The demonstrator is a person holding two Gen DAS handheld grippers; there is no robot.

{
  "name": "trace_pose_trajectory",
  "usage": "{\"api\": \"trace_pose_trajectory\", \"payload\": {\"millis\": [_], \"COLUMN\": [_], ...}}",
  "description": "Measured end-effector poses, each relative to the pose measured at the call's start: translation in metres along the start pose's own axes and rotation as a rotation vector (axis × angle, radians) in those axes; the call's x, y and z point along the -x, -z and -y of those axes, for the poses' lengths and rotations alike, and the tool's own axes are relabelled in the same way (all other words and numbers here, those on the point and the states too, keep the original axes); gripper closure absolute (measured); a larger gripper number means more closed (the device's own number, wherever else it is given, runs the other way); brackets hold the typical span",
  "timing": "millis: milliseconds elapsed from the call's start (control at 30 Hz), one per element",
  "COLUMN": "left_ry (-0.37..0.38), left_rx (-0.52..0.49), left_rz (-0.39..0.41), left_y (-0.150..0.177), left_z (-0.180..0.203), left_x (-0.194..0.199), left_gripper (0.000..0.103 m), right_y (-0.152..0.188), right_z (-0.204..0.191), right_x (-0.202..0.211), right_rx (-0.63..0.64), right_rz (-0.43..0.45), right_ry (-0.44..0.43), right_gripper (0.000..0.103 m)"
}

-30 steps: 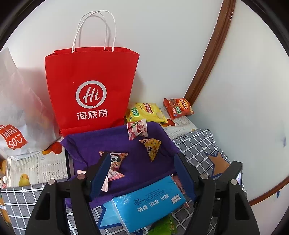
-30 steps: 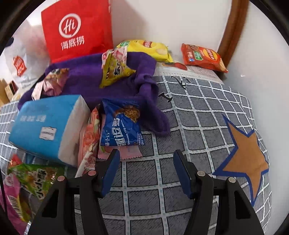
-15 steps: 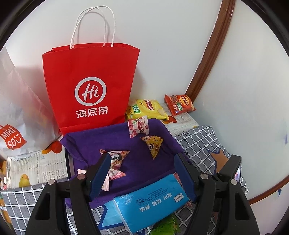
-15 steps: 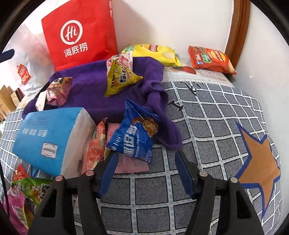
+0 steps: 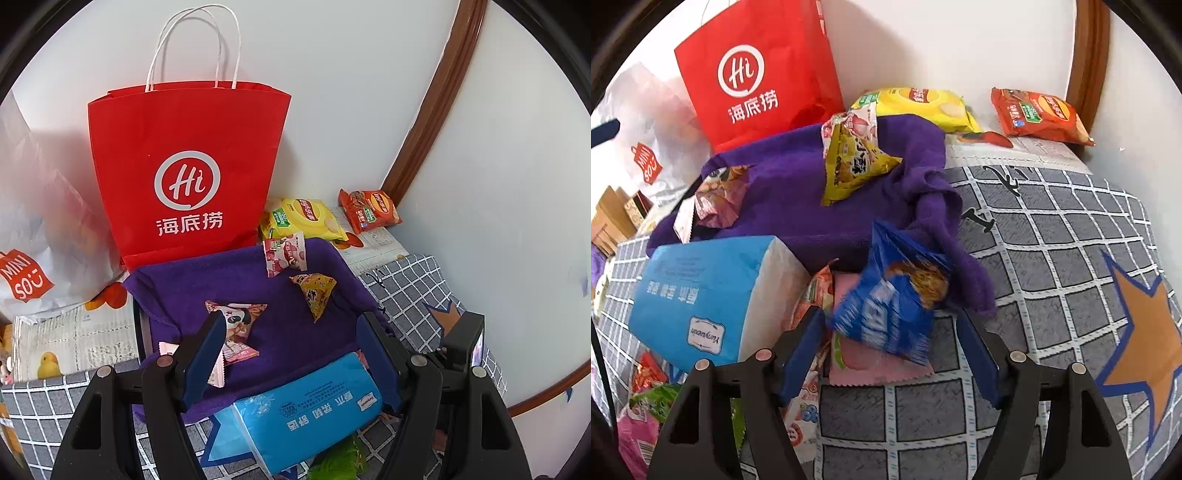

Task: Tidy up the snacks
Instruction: 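Grasp blue chip packet with right tool, then grasp red packet on bed with left tool while right tool lifts blue packet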

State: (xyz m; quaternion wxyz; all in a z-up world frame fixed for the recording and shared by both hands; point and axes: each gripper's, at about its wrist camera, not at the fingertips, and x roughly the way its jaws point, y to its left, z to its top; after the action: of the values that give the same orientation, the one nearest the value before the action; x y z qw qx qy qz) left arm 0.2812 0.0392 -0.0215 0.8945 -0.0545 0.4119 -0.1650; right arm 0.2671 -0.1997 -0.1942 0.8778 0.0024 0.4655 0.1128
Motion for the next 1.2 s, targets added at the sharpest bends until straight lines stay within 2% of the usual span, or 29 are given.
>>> {"api": "trace_pose_trajectory", "payload": {"millis": [100, 233, 400, 1200], "left_ry": [0.000, -0.005, -0.004, -0.016], "left_rx": [0.003, 0.003, -0.004, -0.025], "left_rz": [0.000, -0.004, -0.005, 0.012], "left_y": [0.000, 0.000, 0.000, -0.002], "left_z": [-0.001, -0.001, 0.001, 0.010], "left_x": [0.001, 0.000, 0.000, 0.014], "left_gripper": [0.031, 0.031, 0.031, 0.031], "right_y": [0.002, 0.003, 0.005, 0.017], "right_z": [0.001, 0.002, 0.000, 0.011], "right_x": [0.000, 0.001, 0.006, 0.032], "right_rx": [-0.007, -0.013, 0.008, -0.023], "right_rz": [0.008, 0.000, 0.007, 0.030], "right_ry": [-0.015, -0.049, -0.043, -0.025], "right_gripper": [0.030, 0.043, 0.054, 0.057]}}
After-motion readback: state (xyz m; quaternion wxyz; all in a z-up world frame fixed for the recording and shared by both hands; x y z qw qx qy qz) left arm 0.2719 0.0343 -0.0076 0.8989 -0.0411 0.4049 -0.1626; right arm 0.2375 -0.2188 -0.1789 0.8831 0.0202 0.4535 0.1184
